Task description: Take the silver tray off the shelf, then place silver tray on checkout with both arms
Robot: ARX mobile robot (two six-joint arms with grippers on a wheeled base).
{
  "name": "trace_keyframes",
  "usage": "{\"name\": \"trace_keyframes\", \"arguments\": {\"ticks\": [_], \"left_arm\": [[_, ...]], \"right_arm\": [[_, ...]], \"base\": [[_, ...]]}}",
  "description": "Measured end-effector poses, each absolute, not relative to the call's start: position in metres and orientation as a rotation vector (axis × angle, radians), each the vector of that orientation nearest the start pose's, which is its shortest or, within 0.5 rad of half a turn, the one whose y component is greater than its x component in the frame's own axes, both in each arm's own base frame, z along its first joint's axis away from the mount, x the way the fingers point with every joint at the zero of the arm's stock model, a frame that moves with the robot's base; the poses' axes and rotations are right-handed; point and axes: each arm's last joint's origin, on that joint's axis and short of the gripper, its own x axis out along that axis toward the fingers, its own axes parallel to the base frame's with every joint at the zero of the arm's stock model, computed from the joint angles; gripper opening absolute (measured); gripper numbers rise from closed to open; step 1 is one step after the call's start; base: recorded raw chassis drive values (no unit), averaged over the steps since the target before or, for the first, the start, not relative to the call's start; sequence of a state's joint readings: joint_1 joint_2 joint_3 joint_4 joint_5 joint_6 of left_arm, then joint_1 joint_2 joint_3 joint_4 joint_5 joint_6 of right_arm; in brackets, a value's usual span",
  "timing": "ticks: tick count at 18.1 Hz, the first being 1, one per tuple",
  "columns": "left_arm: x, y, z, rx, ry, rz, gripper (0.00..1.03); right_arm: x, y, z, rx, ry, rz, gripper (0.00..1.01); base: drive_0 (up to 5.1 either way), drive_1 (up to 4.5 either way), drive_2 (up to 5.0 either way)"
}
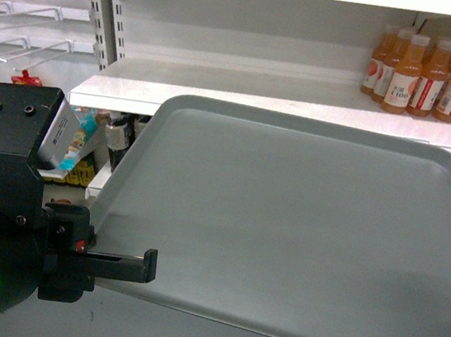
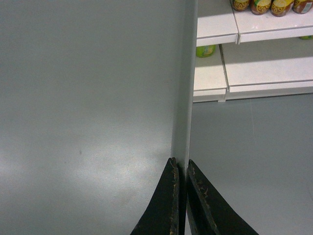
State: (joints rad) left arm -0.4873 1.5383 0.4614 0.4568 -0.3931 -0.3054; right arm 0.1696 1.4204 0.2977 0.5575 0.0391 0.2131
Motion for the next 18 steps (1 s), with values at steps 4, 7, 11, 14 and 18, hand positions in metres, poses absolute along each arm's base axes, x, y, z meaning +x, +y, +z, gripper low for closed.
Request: {"name": "trace_keyframes", "arguments": {"ticks": [4,7,11,14,18], "left_arm": [[0.2324,-0.1106,0.1249,-0.031,0.570,-0.005,0.03],[0.2322,-0.1107,0.1248,-0.030,0.570,-0.004,0.03],[0.2325,-0.1108,0.1252,-0.032,0.566,-0.004,0.03],[0.2327,-0.1108,0.1255,-0.033,0.562,-0.002,0.03],[0.2322,-0.1107,0.1248,-0.029,0.569,-0.001,0.03]], "right_arm": [[0.2191,0.0365,0.1178,0.148,0.576,0.067,0.03],[0.2191,0.0365,0.1179,0.147,0.575,0.066,0.03],[0.2194,0.0364,0.1183,0.148,0.570,0.065,0.03],[0.2192,0.0362,0.1182,0.148,0.572,0.064,0.03],[0.2190,0.0363,0.1174,0.147,0.578,0.064,0.03]], "base": [[0.1,-3.82,4.0],[0.1,-3.85,4.0],[0.0,-3.87,4.0],[0.0,-3.89,3.9],[0.0,-3.86,4.0]]}}
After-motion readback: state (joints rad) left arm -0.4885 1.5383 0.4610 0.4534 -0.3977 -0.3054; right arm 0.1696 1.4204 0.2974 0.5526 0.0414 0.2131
